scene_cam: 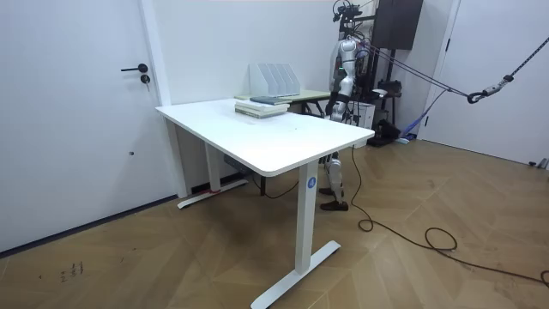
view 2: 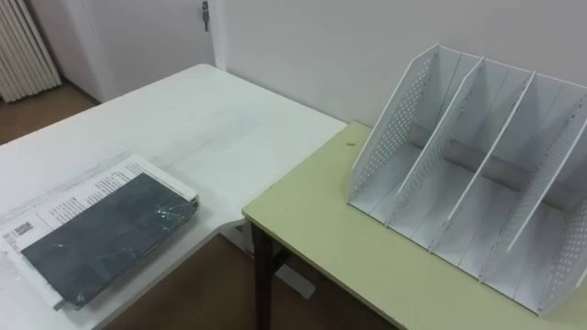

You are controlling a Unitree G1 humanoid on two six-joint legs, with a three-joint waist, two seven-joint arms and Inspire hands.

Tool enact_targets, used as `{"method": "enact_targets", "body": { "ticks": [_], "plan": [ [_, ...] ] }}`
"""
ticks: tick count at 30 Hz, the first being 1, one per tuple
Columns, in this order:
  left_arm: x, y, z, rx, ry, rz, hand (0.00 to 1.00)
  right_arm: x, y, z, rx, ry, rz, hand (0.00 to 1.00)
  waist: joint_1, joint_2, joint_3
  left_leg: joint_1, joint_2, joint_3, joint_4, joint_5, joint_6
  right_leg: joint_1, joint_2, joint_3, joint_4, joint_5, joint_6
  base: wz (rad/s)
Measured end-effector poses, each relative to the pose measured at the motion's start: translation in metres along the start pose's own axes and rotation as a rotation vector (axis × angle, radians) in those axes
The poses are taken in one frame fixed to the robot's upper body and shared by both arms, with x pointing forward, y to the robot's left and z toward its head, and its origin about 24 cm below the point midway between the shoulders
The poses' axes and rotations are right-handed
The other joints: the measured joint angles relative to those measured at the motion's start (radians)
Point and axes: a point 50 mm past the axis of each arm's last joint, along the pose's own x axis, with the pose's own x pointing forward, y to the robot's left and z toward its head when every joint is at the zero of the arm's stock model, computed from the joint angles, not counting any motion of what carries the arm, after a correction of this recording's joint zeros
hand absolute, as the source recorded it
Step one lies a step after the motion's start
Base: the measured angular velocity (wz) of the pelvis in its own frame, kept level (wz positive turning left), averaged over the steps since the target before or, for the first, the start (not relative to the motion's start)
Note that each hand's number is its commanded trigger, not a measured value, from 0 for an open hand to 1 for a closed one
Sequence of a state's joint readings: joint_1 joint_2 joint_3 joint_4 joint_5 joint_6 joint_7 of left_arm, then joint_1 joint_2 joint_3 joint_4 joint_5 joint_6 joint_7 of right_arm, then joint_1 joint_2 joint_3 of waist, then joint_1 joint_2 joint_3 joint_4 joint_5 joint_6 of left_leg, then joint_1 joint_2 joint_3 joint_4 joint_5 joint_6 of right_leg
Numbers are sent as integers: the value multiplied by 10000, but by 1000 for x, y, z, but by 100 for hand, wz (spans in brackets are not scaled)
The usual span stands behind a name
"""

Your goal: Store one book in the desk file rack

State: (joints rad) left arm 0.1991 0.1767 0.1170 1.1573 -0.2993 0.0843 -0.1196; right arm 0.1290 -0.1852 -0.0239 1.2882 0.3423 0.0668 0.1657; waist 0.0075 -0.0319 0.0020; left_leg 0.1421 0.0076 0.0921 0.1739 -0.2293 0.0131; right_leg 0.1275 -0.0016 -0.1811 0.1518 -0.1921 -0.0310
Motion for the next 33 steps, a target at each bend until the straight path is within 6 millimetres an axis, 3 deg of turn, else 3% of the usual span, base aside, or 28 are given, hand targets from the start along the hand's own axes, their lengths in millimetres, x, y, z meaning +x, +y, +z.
{"method": "enact_targets", "body": {
  "ticks": [33],
  "plan": [
    [0,3,1,766,50,232,0,0,-1,0,-38,14,-56,0,-2,23,-26,-109,-15,-116,145,0,0,2,-22,-155,52,-1,-9,1]
  ]
}}
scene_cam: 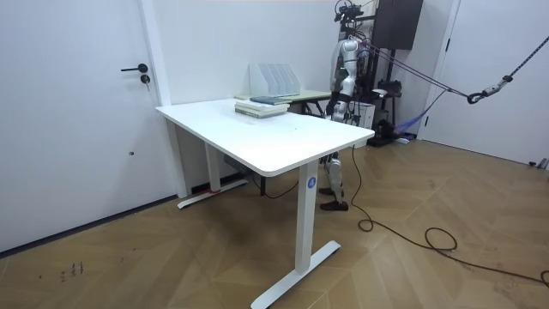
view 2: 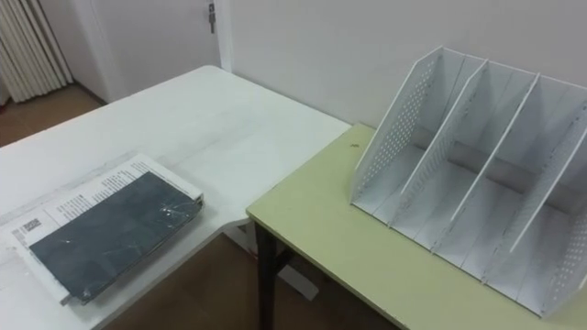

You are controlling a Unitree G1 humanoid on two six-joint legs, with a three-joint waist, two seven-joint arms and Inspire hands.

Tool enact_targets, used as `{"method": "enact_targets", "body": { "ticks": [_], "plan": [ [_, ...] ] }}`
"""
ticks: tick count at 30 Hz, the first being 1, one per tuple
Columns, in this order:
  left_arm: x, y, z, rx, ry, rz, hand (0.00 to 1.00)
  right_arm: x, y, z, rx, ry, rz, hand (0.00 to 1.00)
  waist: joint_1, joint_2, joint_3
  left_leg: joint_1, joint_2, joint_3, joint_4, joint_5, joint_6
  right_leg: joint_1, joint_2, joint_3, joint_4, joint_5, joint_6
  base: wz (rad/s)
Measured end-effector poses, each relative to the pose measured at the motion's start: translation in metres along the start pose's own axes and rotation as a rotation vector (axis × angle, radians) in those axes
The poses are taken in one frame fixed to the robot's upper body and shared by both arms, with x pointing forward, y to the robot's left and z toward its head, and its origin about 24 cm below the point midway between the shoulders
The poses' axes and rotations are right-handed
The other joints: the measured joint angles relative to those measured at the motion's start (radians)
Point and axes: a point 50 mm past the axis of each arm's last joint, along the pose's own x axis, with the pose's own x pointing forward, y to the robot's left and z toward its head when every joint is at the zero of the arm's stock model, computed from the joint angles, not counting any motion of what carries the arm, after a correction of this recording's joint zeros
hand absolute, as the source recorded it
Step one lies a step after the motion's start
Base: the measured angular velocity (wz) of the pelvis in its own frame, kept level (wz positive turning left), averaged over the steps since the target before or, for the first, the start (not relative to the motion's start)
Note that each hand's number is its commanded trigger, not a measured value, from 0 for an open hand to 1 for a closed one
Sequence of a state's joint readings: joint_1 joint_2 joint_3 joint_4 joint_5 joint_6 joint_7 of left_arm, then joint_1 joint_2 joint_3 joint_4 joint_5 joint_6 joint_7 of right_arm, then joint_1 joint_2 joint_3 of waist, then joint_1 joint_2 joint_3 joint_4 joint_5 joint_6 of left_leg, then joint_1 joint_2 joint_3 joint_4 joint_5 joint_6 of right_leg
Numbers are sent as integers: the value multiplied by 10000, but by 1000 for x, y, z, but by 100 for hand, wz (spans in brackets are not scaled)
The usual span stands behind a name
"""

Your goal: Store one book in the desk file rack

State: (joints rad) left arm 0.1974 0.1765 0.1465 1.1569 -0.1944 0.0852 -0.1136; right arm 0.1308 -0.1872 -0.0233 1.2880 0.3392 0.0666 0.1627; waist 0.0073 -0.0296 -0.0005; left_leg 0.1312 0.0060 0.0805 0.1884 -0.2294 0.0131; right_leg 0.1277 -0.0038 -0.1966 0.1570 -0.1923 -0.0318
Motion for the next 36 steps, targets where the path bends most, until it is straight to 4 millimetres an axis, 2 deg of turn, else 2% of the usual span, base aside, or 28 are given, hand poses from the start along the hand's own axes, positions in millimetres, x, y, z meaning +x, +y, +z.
{"method": "enact_targets", "body": {
  "ticks": [3,7,13,16,24,31,36],
  "plan": [
    [0,1,4,949,-71,124,0,0,-3,2,-303,-20,-75,0,1,74,-39,15,0,-6,-23,0,0,13,37,14,-3,2,1,0],
    [0,1,7,2530,-49,385,0,0,-3,4,-410,-37,-169,0,-18,125,-35,48,9,-26,-79,0,0,27,36,13,-17,2,0,0],
    [1,-3,13,6167,154,664,0,0,-1,10,-948,-177,-29,0,-66,55,-12,11,-5,-24,-18,1,0,41,-3,-31,-37,2,0,2],
    [1,-7,17,7892,79,737,0,0,0,12,-1162,-274,69,0,-209,-3,6,-13,-12,-30,-9,0,0,47,-16,-65,-55,-6,12,4],
    [-1,-26,45,10537,-1088,962,0,1,1,15,-1279,-372,155,0,-508,-10,12,-72,-19,-33,-29,2,2,-38,-10,-38,-39,-9,16,0],
    [-1,-42,50,12971,-1565,1166,0,1,3,19,-1671,-498,19,0,-633,15,20,-4,-20,-2,-57,2,2,58,38,20,-69,-8,18,-2],
    [-5,-57,65,15017,-2426,1530,0,2,7,27,-2017,-639,79,0,-897,13,81,-4,-24,-30,-52,2,2,38,-4,-41,-126,-9,20,3]
  ]
}}
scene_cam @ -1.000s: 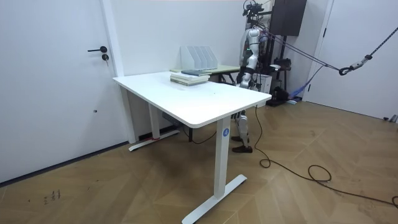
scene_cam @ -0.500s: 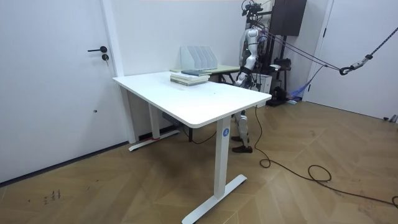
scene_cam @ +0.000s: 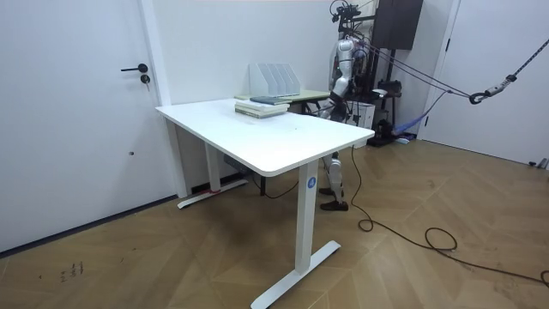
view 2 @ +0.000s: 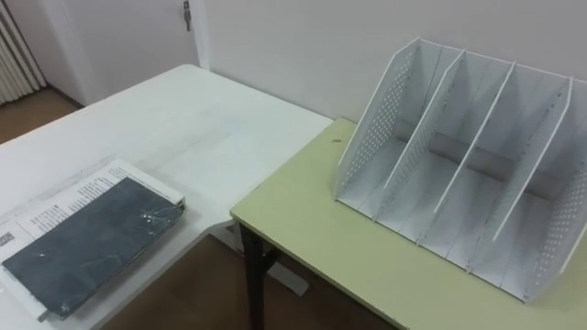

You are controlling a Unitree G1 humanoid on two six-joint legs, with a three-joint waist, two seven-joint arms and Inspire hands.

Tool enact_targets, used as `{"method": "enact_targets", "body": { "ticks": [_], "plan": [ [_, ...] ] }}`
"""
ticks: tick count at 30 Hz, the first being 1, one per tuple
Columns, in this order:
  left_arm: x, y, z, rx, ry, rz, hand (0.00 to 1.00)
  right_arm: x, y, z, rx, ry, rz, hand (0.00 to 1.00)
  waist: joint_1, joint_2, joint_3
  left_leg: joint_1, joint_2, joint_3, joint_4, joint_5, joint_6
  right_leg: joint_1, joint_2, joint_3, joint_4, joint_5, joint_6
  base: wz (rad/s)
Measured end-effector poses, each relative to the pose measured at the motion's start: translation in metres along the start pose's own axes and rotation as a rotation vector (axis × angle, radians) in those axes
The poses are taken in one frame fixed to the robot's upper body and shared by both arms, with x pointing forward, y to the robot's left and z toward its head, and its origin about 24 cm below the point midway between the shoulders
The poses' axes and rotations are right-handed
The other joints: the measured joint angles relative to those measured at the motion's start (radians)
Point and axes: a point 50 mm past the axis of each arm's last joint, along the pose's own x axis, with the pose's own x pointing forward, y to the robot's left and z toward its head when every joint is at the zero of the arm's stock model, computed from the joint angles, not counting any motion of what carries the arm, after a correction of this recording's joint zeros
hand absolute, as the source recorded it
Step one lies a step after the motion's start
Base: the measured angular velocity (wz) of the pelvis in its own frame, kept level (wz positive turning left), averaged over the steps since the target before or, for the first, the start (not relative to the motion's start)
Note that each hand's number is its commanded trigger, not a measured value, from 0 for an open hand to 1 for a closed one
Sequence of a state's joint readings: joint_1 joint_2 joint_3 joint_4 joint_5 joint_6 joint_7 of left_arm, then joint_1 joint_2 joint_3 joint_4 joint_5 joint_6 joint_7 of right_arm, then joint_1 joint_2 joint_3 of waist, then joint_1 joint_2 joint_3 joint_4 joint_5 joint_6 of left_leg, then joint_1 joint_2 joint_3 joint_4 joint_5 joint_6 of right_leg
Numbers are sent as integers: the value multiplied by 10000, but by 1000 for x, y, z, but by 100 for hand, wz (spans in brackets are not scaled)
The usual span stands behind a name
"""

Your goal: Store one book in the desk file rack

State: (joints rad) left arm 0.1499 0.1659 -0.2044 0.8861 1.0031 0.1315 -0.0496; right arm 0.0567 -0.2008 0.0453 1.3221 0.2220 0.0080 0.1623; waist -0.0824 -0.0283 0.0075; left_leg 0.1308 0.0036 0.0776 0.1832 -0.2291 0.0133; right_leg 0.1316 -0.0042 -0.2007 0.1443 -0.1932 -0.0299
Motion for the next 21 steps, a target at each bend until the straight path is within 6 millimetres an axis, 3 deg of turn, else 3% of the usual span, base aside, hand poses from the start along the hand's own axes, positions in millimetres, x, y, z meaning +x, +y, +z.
{"method": "enact_targets", "body": {
  "ticks": [10,15,21],
  "plan": [
    [-7,36,41,791,-1651,1635,0,0,0,1,-417,-52,-160,0,-250,-14,22,-58,0,-11,-17,2,1,-62,8,7,-71,15,4,0],
    [-25,60,81,1540,-3546,2963,0,0,0,3,-482,-215,-138,0,-280,-23,20,-53,3,2,-86,2,1,-66,36,26,-55,36,1,0],
    [-48,81,109,1728,-4960,4194,0,1,3,4,-555,-339,-38,0,-338,-43,22,-29,4,-93,-137,3,1,48,39,-32,-85,36,2,4]
  ]
}}
